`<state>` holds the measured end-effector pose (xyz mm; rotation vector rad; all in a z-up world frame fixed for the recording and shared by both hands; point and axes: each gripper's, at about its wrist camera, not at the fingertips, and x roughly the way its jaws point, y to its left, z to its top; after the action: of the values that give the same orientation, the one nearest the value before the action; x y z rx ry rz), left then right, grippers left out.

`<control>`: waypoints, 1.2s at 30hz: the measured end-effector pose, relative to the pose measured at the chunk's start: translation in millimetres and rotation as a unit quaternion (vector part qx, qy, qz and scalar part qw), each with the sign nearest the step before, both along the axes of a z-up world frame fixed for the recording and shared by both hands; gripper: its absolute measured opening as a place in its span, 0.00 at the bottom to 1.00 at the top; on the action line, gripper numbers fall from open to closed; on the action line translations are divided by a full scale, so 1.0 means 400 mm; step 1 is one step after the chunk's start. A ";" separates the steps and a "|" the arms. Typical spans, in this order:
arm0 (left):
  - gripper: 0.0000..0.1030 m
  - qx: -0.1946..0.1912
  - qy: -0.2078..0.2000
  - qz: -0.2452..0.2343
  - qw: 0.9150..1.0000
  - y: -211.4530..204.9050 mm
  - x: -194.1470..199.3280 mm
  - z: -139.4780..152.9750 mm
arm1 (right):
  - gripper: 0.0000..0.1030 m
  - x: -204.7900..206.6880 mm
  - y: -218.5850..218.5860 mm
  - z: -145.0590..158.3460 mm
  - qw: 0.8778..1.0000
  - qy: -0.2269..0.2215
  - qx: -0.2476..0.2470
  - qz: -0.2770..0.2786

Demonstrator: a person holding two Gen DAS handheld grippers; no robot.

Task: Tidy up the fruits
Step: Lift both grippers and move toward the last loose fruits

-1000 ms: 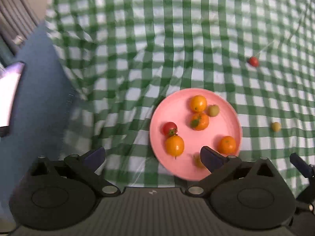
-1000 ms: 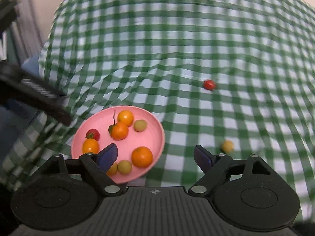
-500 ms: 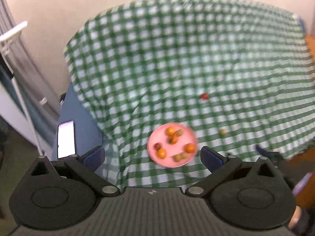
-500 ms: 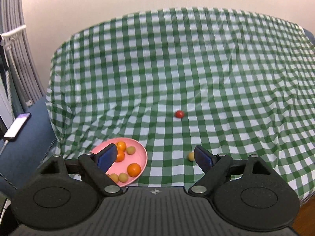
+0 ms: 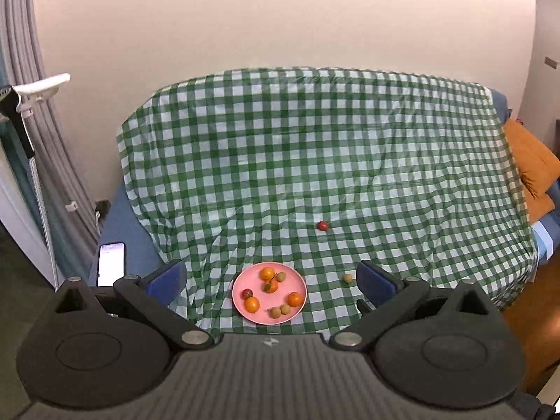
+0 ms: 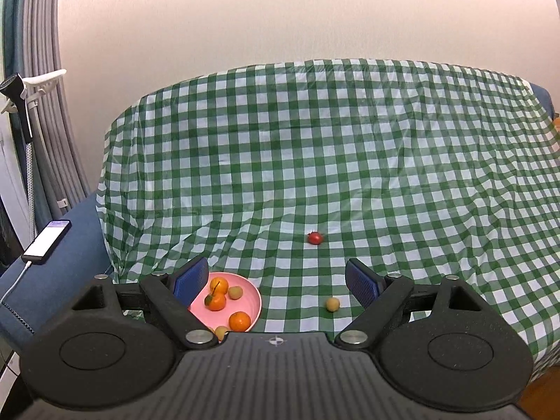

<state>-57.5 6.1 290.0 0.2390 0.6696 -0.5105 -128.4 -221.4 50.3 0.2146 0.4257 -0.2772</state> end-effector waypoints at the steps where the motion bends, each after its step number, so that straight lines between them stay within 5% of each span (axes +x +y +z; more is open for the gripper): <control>1: 1.00 0.001 -0.007 -0.005 1.000 0.001 -0.014 0.002 | 0.84 -0.002 0.000 0.001 1.000 0.000 0.000 0.000; 19: 1.00 -0.008 -0.016 -0.013 1.000 -0.005 -0.048 0.024 | 0.84 -0.025 -0.012 0.015 1.000 -0.012 -0.004 -0.005; 30: 1.00 -0.018 -0.002 -0.001 1.000 -0.025 0.034 0.010 | 0.84 0.003 -0.031 -0.017 1.000 0.001 -0.002 -0.018; 36: 1.00 -0.021 0.040 0.044 0.998 -0.070 0.196 -0.095 | 0.87 0.076 -0.087 -0.098 0.999 0.026 0.009 -0.042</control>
<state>20.9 -21.7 251.8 0.1500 0.7435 -0.4505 -97.9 -256.4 11.0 0.2430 0.4715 -0.3613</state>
